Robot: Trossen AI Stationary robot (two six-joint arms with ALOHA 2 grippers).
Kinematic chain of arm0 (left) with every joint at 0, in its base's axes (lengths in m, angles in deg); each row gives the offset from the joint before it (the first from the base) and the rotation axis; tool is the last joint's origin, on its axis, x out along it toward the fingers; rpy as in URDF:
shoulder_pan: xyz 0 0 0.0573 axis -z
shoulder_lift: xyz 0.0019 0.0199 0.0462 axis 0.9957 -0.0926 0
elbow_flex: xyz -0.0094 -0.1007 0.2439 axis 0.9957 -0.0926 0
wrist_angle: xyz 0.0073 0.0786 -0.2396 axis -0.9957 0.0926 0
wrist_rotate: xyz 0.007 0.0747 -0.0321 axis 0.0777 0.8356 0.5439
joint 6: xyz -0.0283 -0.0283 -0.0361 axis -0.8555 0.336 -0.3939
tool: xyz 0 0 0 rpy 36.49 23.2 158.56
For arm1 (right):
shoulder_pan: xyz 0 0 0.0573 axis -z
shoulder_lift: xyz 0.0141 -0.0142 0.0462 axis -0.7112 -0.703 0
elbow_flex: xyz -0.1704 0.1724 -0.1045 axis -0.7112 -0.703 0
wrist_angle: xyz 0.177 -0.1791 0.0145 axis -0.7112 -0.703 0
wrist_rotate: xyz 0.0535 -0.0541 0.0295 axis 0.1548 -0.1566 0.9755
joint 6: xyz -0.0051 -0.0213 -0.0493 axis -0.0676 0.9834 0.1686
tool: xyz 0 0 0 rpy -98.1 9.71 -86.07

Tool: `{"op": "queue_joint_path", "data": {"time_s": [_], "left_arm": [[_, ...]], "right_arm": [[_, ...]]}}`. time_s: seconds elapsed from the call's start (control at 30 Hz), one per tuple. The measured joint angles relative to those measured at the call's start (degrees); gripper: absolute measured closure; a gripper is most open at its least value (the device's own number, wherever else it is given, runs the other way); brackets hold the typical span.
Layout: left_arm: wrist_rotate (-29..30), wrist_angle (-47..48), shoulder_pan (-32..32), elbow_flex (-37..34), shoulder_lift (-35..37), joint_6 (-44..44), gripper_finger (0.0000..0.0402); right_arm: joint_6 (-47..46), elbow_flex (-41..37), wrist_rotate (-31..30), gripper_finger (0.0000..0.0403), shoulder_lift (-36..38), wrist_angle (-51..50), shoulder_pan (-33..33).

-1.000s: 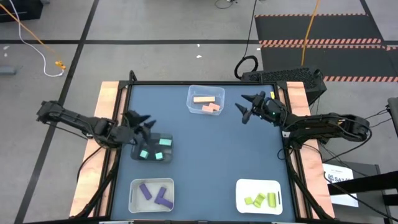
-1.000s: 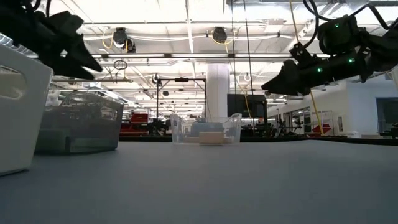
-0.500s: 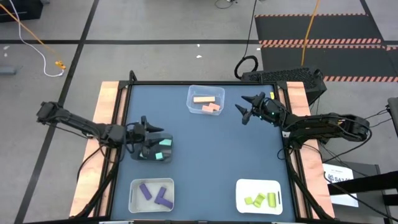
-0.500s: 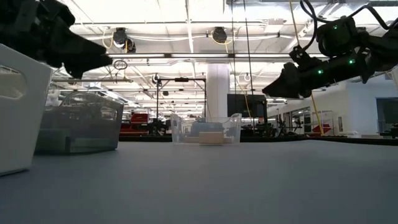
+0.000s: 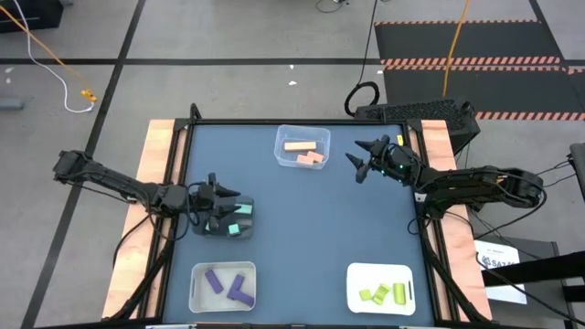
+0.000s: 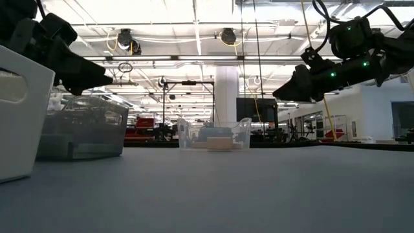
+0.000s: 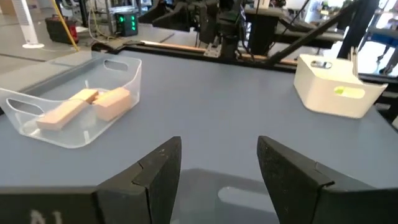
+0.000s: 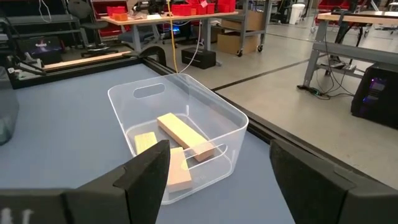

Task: Sort & place blocks by color
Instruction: Return to Home Position

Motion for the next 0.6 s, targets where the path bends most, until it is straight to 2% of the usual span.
{"op": "queue_joint_path", "data": {"time_s": [0.6], "left_arm": [[-0.83,1.19,0.0,0.0,0.02,1.13,0.019]], "right_arm": [[0.0,0.04,0.0,0.0135,0.34,0.02,-0.03]]}}
